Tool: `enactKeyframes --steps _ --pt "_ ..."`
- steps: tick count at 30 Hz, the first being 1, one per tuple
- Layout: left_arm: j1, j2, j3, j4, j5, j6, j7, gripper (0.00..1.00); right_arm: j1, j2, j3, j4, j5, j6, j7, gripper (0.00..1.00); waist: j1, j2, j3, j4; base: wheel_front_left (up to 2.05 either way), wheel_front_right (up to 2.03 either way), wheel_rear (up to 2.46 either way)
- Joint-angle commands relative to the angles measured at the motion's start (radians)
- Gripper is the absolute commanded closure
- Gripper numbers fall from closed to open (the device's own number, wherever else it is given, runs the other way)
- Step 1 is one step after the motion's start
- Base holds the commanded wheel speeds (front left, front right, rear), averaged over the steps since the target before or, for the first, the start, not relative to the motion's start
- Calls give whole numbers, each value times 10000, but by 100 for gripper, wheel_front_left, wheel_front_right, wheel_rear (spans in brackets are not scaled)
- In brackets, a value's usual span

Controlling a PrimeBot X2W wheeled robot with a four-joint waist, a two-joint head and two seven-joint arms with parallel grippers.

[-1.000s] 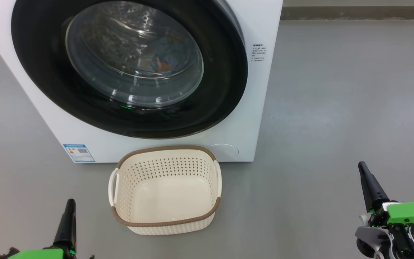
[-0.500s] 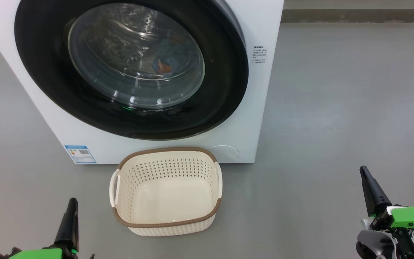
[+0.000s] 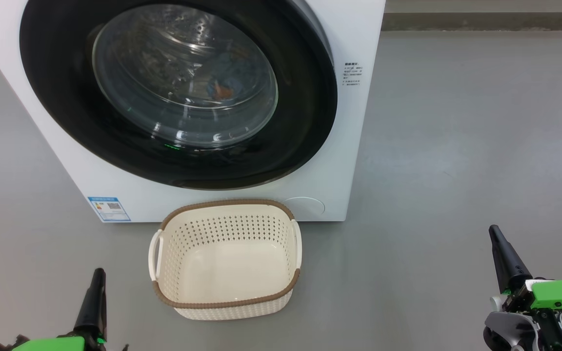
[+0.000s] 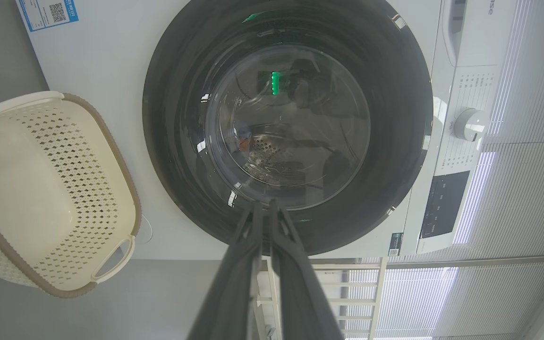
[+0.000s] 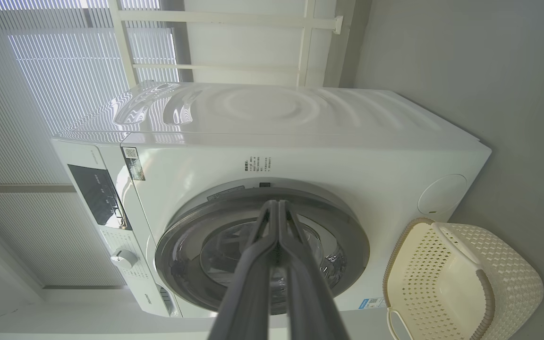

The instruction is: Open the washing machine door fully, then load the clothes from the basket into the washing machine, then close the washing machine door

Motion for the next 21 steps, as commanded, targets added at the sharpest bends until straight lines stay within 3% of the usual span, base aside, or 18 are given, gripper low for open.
enactKeyframes --steps 1,21 --pt "-307 93 267 -315 -80 4 63 100 -178 -39 221 -277 5 31 90 100 0 0 0 0 0 0 0" --pt "-307 93 266 -316 -81 4 63 100 -180 -22 196 -276 -15 31 109 100 0 0 0 0 0 0 0"
